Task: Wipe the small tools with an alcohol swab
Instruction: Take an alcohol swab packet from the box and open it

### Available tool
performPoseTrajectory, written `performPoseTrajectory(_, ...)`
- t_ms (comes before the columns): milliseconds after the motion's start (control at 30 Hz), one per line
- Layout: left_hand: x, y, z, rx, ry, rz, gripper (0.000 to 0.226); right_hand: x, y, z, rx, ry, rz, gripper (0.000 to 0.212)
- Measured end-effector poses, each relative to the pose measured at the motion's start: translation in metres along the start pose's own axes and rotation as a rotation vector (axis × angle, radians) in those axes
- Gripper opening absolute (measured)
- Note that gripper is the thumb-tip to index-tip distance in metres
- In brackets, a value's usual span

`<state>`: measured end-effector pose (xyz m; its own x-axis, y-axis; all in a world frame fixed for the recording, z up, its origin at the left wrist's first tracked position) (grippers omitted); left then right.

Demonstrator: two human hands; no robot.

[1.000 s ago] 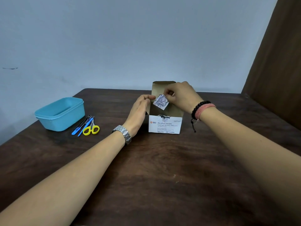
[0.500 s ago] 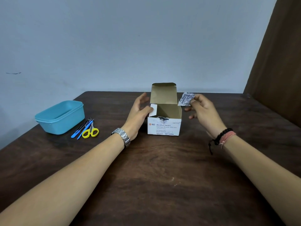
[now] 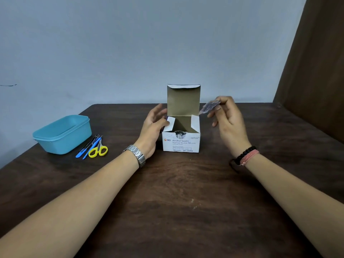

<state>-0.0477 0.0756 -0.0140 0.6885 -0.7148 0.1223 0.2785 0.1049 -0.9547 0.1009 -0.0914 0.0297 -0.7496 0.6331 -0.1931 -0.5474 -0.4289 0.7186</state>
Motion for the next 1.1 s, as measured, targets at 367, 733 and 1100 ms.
performPoseTrajectory(367, 0.001, -0.004, -0.003, 0.015, -0.003, 0.002, 0.042, 0.001, 0.015, -0.006, -0.036, -0.005, 0.136, 0.014)
performPoseTrajectory(733, -0.007, -0.019, -0.005, 0.184, 0.047, 0.168, 0.037, 0.015, 0.017, -0.013, -0.043, 0.11, 0.02, 0.024)
performPoseTrajectory(1100, -0.004, -0.015, -0.002, 0.2, 0.037, 0.265, 0.041, 0.015, 0.004, -0.012, 0.046, 0.145, -0.243, 0.017)
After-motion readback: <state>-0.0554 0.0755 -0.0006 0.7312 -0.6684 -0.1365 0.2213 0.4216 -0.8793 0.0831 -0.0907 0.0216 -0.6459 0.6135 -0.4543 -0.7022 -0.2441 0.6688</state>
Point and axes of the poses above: each hand's wrist, its own z-axis towards the middle knuckle, its own x-axis out of the palm, y = z × x, the point moved 6 cm from there along z, towards the middle knuckle, and after that the axes turned 10 degrees about y, right-handed, at the moved point
